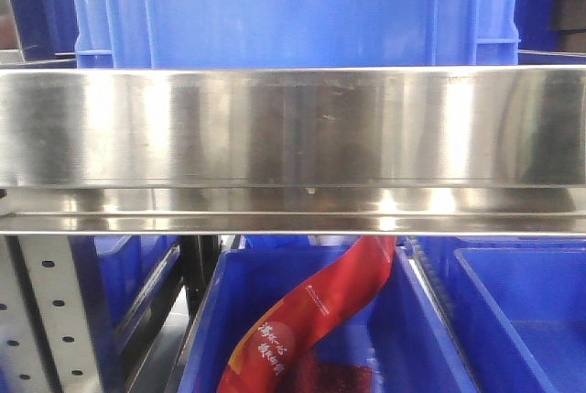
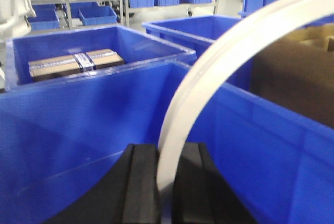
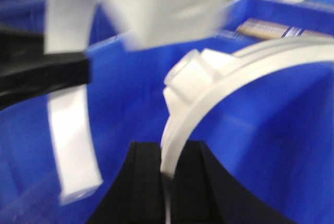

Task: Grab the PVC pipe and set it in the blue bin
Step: 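Lower the arc into the blue bin and open both grippers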

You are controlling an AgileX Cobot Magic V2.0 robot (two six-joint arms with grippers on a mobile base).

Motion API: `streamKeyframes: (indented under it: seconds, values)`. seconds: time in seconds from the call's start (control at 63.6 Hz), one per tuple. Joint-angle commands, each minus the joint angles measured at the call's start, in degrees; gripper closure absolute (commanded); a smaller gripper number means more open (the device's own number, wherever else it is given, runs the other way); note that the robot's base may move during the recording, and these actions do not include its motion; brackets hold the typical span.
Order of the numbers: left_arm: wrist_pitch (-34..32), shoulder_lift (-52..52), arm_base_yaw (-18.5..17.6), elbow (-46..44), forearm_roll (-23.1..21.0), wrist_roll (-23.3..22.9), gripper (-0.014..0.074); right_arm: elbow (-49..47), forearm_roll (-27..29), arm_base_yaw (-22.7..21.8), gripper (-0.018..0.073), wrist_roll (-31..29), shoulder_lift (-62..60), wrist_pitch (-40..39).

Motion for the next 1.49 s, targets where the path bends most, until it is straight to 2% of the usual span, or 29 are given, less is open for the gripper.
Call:
streamKeyframes:
  seconds: [0.0, 0.142, 0.205, 0.267, 0.409, 0.519, 0.598, 0.692, 0.85, 0.897, 1.038, 1.117, 1.211, 1.353, 1.479]
  values:
    - [-1.51, 0.19, -0.27, -0.99, -0.48, 0.05, 0.0508, -0.65, -0.08, 0.23, 0.0574, -0.47, 1.06, 0.58]
    - [-0.57, 0.19, -0.27, -0.99, -0.48, 0.05, 0.0296, -0.65, -0.08, 0.23, 0.0309, -0.47, 1.42, 1.5]
    - [-0.57, 0.19, -0.27, -0.99, -0.48, 0.05, 0.0239, -0.65, -0.08, 0.23, 0.0251, -0.47, 1.42, 1.5]
    - [-0.57, 0.19, -0.27, -0.99, -0.48, 0.05, 0.0223, -0.65, -0.08, 0.23, 0.0239, -0.47, 1.42, 1.5]
    - [-0.77, -0.23, -0.27, -0.99, -0.48, 0.05, 0.0228, -1.39, -0.08, 0.23, 0.0271, -0.47, 1.13, 2.22]
    - [-0.77, -2.04, -0.27, -0.99, -0.48, 0.05, 0.0235, -3.24, -0.08, 0.23, 0.0339, -0.47, -0.37, 4.64]
    - [-0.77, -3.58, -0.27, -0.99, -0.48, 0.05, 0.0273, -4.19, -0.08, 0.23, 0.0402, -0.47, -1.5, 4.61]
    - [-0.77, -4.7, -0.27, -0.99, -0.21, 0.05, 0.0397, -4.47, -0.08, 0.23, 0.0486, -0.47, -2.11, 2.2]
    - [-0.38, -4.79, -0.18, -0.99, 0.01, 0.05, 0.0712, -4.47, -0.08, 0.23, 0.0678, -0.47, -1.87, -0.14]
    - [0.49, -5.4, -0.18, -0.99, -0.34, 0.05, 0.0708, -4.47, -0.08, 0.23, 0.0728, -0.47, -1.87, 1.15]
    - [4.9, -9.24, -0.18, -0.87, -0.71, -0.05, 0.0708, -4.47, 0.84, 0.23, 0.0727, -0.34, -4.87, 7.3]
    - [5.12, -13.31, -0.04, 1.3, -3.92, -0.05, 0.0708, -2.84, -0.32, 0.23, 0.0727, -0.34, -8.35, 8.63]
    - [1.74, -18.07, -0.04, 6.64, -4.97, -0.05, 0.0708, 2.34, -1.82, 0.23, 0.0727, -0.34, -12.73, 3.78]
    - [-3.78, -27.13, 0.33, 20.45, -5.11, -0.05, 0.0708, 15.24, -1.09, 0.23, 0.0727, -0.34, -21.59, -8.51]
    - [-5.33, -35.94, 0.33, 32.05, -5.71, -0.05, 0.0708, 24.39, -0.56, 0.23, 0.0727, -0.34, -28.68, -12.27]
